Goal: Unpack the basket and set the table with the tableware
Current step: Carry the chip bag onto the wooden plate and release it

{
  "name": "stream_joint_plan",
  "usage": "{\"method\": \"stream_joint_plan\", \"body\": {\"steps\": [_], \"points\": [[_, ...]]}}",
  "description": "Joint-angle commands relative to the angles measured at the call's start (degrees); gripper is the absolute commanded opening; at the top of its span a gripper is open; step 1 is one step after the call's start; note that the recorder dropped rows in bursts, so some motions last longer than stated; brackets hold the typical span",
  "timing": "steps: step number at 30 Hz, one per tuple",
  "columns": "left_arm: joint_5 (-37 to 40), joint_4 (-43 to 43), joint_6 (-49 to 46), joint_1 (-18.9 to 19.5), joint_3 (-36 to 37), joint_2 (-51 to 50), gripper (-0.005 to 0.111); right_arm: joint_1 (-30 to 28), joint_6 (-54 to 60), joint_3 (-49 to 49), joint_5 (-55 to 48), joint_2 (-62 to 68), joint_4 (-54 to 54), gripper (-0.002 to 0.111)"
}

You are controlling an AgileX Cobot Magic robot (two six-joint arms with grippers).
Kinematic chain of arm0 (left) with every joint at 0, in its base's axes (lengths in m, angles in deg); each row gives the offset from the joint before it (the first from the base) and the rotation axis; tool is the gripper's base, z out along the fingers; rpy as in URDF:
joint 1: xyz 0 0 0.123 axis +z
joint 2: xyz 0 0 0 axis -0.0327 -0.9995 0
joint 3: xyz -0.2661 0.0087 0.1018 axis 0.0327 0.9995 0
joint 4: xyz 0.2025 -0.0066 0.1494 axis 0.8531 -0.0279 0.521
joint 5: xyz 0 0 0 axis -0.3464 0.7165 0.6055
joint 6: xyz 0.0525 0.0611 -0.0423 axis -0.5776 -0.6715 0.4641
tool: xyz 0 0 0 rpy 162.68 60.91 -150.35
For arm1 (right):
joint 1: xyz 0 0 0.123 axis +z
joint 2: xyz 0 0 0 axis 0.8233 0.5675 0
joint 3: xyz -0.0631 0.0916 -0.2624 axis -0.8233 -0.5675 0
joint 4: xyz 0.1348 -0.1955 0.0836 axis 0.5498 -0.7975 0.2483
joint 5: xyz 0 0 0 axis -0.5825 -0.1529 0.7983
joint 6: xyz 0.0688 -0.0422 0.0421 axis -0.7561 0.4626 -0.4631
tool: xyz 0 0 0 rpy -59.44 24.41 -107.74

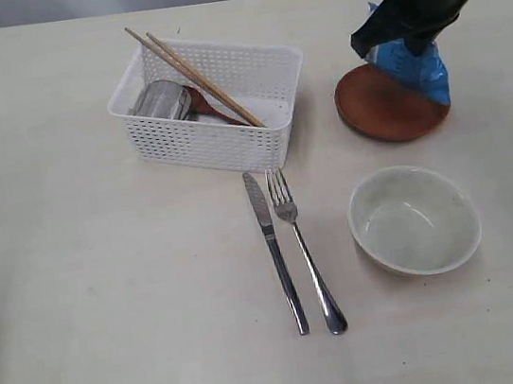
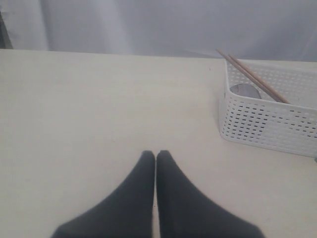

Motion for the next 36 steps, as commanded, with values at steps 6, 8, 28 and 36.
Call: {"method": "stream_joint_plan", "body": {"steps": [6,8,28,36], "points": [[-0.6,0.0,0.3,-0.2,0.1,-0.2,0.001,1.1,0.5,-0.1,-0.8,0.9,-1.8,0.014],[-0.6,0.0,0.3,-0.2,0.1,-0.2,0.001,1.4,0.5,-0.1,-0.7,0.9,-1.9,0.030],[-0.6,0.0,0.3,-0.2,0.1,-0.2,0.001,5.8,-1.4,0.0,-2.4,-5.5,-2.0,0.057],[-0.6,0.0,0.3,-0.2,0.1,-0.2,0.001,1.9,-7.3,0.0,0.1,-1.5,3.4,0.020]]}}
